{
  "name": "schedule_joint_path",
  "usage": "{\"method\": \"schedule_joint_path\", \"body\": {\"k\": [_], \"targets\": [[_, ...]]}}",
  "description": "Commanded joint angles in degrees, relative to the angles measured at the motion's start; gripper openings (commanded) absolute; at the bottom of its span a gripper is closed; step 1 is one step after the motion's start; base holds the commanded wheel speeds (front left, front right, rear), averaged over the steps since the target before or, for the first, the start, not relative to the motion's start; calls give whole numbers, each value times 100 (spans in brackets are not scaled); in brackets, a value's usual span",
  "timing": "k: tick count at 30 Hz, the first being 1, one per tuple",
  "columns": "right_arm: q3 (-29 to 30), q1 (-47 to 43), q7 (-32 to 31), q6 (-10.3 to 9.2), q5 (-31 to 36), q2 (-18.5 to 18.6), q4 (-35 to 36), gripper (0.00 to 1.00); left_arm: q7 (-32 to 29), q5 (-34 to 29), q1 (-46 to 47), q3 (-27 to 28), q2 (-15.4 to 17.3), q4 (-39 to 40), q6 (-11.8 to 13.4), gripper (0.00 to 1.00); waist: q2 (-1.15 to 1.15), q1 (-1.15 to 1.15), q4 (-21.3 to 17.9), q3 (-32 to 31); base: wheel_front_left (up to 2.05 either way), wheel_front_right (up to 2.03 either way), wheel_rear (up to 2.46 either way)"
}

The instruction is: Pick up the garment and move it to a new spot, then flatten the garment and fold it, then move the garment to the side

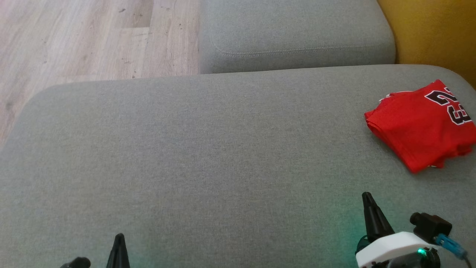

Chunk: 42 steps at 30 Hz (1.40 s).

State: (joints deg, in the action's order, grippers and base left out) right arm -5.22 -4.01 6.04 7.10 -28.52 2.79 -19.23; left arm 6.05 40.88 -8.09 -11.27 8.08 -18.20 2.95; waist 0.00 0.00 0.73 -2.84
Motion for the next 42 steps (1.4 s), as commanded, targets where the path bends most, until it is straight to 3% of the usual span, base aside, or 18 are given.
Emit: {"method": "schedule_joint_path", "body": {"k": [1, 42], "targets": [[13, 281, -12, 9, -157, 80, 198, 0, -21, 109, 304, 123, 5, 190, -45, 0, 0, 0, -1, 3, 0, 0, 0], [399, 586, -453, 22, -2896, 129, 342, 0, -548, 2248, 783, 832, -219, 287, -471, 0, 0, 0, -32, 130, 0, 0, 0]]}}
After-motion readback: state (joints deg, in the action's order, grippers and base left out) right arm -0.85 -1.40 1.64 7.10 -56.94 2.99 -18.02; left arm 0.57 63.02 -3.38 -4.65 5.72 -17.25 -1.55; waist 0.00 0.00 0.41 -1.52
